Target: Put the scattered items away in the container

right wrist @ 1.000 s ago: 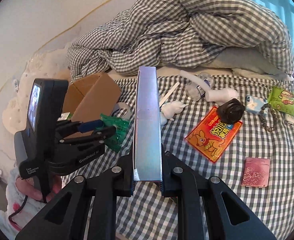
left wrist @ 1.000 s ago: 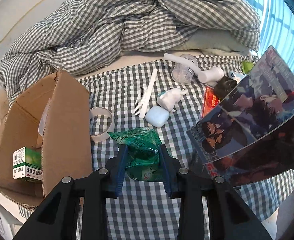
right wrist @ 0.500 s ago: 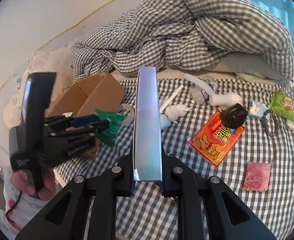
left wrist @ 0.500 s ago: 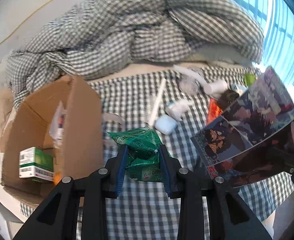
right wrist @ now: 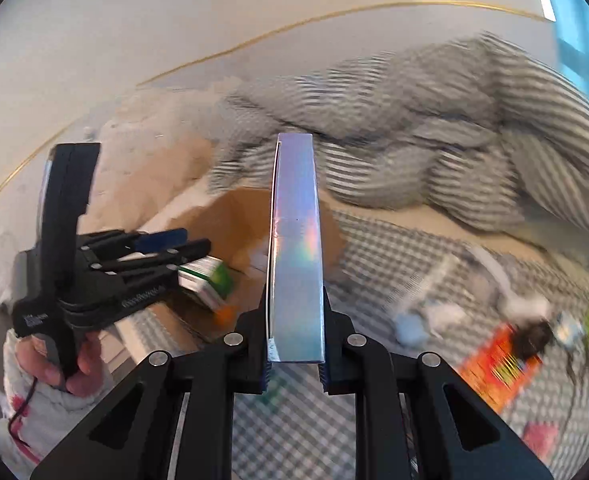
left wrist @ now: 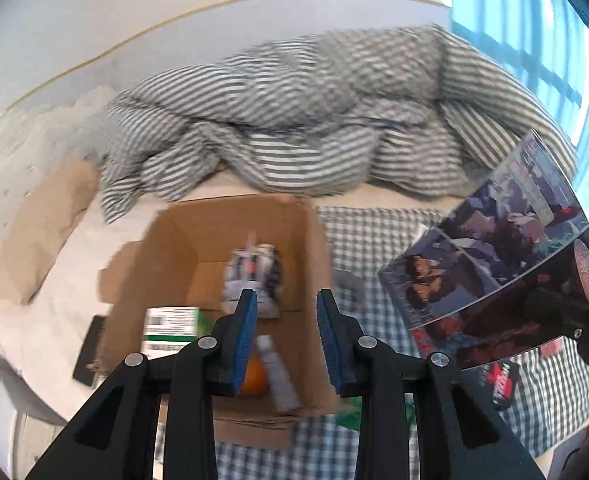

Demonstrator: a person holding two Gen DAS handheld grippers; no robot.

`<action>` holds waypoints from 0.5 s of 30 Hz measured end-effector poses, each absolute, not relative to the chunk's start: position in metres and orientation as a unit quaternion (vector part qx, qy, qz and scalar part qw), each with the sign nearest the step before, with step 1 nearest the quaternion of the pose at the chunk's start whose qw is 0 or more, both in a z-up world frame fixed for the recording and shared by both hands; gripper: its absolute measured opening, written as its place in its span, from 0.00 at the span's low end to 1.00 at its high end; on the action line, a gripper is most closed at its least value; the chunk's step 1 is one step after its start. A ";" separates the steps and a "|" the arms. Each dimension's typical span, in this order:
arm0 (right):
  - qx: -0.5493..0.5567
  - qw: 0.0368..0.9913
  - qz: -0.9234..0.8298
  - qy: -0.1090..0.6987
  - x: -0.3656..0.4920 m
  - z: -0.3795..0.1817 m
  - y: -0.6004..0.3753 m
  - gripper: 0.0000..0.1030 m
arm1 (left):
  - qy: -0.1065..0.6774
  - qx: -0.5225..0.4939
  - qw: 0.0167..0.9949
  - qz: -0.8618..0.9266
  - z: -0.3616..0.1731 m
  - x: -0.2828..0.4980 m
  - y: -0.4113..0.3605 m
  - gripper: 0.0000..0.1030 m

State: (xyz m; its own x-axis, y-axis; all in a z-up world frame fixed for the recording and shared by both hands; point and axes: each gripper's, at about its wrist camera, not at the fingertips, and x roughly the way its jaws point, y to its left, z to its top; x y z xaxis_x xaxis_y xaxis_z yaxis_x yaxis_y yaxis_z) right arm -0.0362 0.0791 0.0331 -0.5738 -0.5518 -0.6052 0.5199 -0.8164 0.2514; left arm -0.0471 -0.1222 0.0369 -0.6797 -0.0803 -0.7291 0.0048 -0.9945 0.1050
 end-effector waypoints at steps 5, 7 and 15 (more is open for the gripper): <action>0.348 0.346 -0.871 -0.007 -0.058 0.037 0.007 0.16 | -0.040 0.415 0.050 -0.908 0.027 -0.053 -0.156 0.31; 0.357 0.360 -0.862 -0.004 -0.066 0.030 -0.024 0.16 | -0.039 0.429 0.056 -0.901 0.011 -0.056 -0.165 0.31; 0.376 0.299 -0.877 0.019 -0.070 -0.010 -0.041 0.66 | -0.049 0.458 0.063 -0.885 -0.036 -0.046 -0.176 0.86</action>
